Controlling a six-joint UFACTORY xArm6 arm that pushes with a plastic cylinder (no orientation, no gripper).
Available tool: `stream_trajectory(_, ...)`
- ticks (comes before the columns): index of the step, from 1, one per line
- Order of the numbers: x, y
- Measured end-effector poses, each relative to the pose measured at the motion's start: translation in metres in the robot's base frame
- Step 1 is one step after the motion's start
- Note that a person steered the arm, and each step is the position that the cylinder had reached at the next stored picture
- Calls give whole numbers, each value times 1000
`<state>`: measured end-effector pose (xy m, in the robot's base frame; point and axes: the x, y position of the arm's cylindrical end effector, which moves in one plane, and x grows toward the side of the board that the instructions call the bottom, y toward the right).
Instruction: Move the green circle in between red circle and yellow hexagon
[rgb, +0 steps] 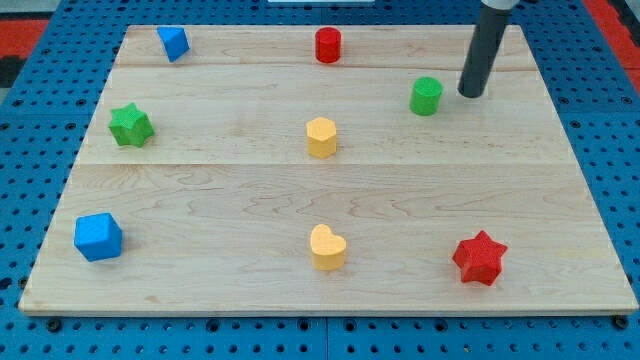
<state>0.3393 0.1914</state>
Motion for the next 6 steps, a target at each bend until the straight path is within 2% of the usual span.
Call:
stream_trajectory(1, 10, -7)
stream_trajectory(3, -32, -86)
stream_trajectory(4, -32, -105)
stream_trajectory(5, -25, -58)
stream_trajectory(6, 2, -67)
